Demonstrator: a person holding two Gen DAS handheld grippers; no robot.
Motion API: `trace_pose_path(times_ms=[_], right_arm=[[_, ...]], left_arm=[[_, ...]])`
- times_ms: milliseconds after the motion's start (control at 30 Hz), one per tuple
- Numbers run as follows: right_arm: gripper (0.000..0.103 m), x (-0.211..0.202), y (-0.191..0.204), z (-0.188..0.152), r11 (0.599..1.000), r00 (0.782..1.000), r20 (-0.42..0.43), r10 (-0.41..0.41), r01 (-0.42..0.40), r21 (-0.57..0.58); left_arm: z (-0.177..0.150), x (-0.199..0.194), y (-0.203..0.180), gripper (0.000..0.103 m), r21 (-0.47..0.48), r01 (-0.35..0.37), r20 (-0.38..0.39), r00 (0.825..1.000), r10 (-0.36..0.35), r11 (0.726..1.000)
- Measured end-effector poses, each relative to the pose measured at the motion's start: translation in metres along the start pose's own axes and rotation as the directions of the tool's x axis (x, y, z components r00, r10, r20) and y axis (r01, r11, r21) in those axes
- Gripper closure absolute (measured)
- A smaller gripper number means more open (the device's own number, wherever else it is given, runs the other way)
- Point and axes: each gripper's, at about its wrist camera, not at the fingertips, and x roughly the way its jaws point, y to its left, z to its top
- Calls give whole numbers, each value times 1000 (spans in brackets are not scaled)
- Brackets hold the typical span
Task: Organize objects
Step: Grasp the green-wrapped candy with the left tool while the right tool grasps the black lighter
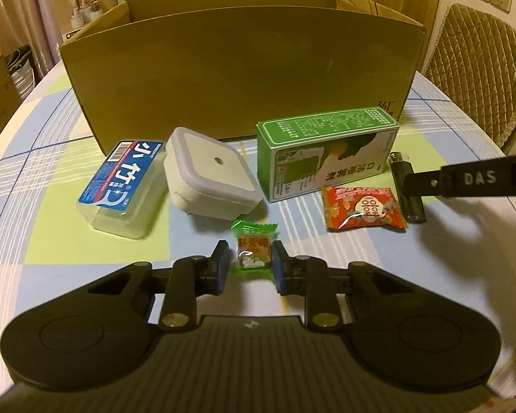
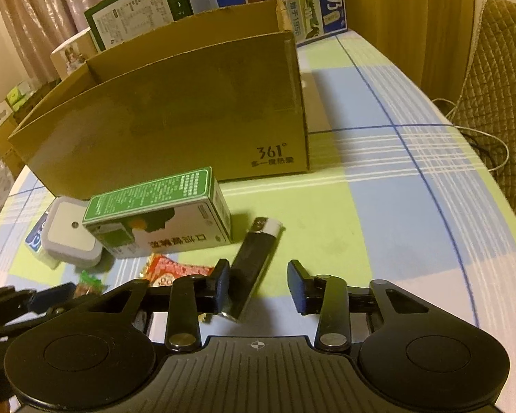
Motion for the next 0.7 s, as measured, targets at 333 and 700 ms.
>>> trace_pose_path(times_ms=[333, 700], right_arm=[[78, 9, 16, 2, 994, 999, -10, -32, 31, -105], [84, -23, 5, -30, 984, 999, -16, -41, 37, -175]], left_arm=[[-2, 0, 0, 81, 7, -5, 5, 1000, 4, 1000], [-5, -4, -1, 80, 23, -10, 8, 1000, 10, 1000]])
